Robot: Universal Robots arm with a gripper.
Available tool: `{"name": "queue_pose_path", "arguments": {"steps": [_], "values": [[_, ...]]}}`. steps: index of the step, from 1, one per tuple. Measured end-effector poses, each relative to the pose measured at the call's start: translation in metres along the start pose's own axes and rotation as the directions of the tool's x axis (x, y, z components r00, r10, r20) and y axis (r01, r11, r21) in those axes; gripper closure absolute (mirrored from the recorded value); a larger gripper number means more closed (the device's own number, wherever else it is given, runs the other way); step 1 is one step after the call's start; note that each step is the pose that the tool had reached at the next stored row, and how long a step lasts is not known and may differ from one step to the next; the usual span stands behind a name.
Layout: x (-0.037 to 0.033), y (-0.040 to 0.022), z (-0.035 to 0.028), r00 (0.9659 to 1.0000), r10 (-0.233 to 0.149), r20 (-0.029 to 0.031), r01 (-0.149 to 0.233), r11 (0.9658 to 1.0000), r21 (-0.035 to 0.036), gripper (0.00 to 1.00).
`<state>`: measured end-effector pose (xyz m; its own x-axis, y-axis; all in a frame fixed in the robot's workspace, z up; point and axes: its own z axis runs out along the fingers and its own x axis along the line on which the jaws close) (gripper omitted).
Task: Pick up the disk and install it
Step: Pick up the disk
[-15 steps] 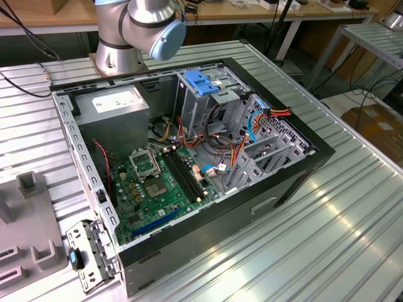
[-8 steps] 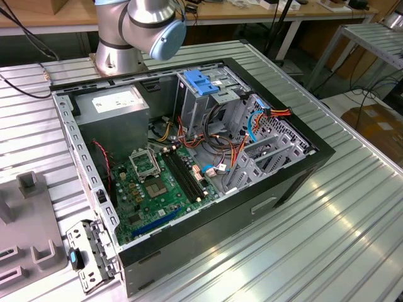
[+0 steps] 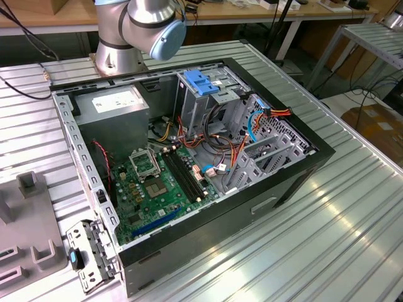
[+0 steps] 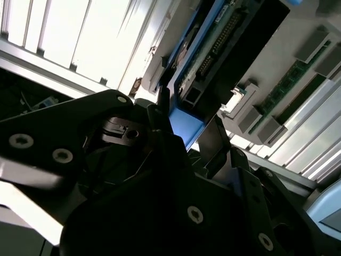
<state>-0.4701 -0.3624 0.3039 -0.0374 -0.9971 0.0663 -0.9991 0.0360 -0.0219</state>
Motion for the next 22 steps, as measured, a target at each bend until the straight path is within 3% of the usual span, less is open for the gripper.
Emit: {"name": "queue_pose_path", "arguments": {"steps": [7, 22], "values": [[-0.0005, 0.0001, 0.0068, 1.0, 0.002, 0.0003, -0.002, 1.0, -0.0004, 0.51], [-0.0032, 0.0003, 0.0079, 1.0, 0.002, 0.0004, -0.002, 1.0, -0.0004, 0.51]]}}
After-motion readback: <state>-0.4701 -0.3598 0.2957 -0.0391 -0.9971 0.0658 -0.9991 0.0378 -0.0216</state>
